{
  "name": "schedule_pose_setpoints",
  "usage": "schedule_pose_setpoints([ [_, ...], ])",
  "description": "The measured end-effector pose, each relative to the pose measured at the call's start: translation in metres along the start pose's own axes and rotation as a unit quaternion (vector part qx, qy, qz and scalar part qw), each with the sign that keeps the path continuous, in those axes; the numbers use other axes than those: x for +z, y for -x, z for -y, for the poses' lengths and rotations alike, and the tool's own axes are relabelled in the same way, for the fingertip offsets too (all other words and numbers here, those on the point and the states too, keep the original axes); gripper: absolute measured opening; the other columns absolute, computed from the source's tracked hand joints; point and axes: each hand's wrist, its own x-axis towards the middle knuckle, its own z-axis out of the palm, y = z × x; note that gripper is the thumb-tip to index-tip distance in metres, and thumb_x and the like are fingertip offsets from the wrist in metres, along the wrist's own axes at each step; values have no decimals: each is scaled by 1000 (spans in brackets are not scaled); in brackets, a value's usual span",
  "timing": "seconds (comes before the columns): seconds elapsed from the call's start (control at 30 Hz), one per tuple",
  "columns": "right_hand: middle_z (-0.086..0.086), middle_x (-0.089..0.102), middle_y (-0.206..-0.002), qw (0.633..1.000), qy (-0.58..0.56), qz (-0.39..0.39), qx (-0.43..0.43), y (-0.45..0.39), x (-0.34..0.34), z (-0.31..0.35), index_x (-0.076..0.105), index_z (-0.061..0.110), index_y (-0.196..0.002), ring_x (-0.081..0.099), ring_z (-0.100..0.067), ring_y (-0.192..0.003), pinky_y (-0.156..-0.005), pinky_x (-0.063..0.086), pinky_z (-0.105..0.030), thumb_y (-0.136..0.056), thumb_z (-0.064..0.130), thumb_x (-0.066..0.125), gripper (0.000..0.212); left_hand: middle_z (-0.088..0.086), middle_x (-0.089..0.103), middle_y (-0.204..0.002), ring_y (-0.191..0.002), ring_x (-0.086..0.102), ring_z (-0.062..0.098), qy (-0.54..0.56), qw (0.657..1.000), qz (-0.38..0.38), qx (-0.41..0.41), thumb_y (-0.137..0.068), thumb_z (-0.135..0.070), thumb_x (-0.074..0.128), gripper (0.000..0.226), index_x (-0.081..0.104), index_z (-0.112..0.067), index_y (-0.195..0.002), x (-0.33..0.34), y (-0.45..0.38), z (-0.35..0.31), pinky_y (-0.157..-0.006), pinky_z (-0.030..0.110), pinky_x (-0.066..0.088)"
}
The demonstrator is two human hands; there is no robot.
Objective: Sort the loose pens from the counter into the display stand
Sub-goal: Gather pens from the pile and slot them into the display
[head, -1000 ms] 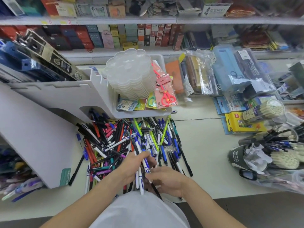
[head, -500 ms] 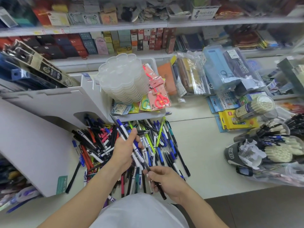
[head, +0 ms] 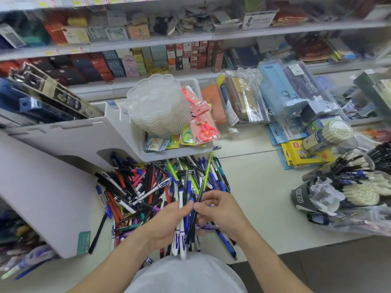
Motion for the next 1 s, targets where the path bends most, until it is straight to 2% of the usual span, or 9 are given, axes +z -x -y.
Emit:
schedule_pose_setpoints([
  [0.1,-13,75,-77,999,29,27,11,3,1,-1,61,10,-113,69,-27,-61,-60,60,-35,-81,5,84,40,31,62,-112,-97,62,40,13,1000,25,-12,-105,-28,46,42,58,2,-132,-8,5,6,-94,58,50],
  [0.2,-8,75,-77,998,57,34,7,4,2,1,57,16,-120,71,-24,-62,-60,59,-31,-81,4,83,49,36,58,-113,-99,59,43,17,999,34,-20,-106,-27,42,45,57,7,-131,-13,7,11,-95,59,49],
  [0.37,-5,73,-88,996,80,43,2,3,2,5,52,27,-123,76,-31,-70,-67,63,-37,-90,18,77,42,31,59,-99,-84,63,39,22,998,54,-3,-103,-18,52,39,52,12,-128,-14,10,15,-88,56,53],
  [0.5,-9,72,-79,991,130,11,-41,0,2,10,62,22,-115,72,-23,-57,-58,59,-33,-95,37,70,27,28,60,-94,-82,62,36,-31,996,81,12,-99,-23,60,35,57,9,-115,-14,12,14,-86,52,51],
  [0.63,-9,67,-78,988,129,-30,-83,-9,-5,19,69,18,-110,67,-16,-57,-56,56,-28,-93,22,74,18,21,60,-86,-78,59,31,-72,992,102,13,-100,-29,58,29,60,0,-103,-10,12,15,-86,48,47],
  [0.7,-5,66,-82,989,117,-7,-93,-10,-9,26,69,19,-113,66,-13,-60,-58,53,-23,-92,14,74,22,22,56,-89,-78,58,31,-77,991,109,15,-99,-30,61,29,59,-2,-102,-10,11,16,-87,51,45],
  [0.8,4,68,-79,980,157,43,-116,-10,-13,37,73,19,-108,66,-12,-61,-60,51,-22,-92,17,75,16,25,52,-98,-81,57,33,-76,990,117,13,-98,-32,64,28,63,-4,-100,-11,13,17,-91,59,41],
  [0.87,4,71,-78,973,181,68,-123,-10,-14,44,76,16,-100,66,-13,-62,-61,52,-24,-90,19,77,11,22,57,-94,-81,59,33,-67,990,126,11,-97,-31,64,24,67,-7,-99,-10,16,19,-91,57,43],
  [1.0,-5,71,-74,972,184,76,-126,-10,-17,57,75,7,-97,65,-19,-64,-64,55,-26,-91,12,76,8,16,59,-96,-82,59,31,-41,991,129,18,-98,-22,62,32,63,-5,-125,-9,21,19,-87,52,48],
])
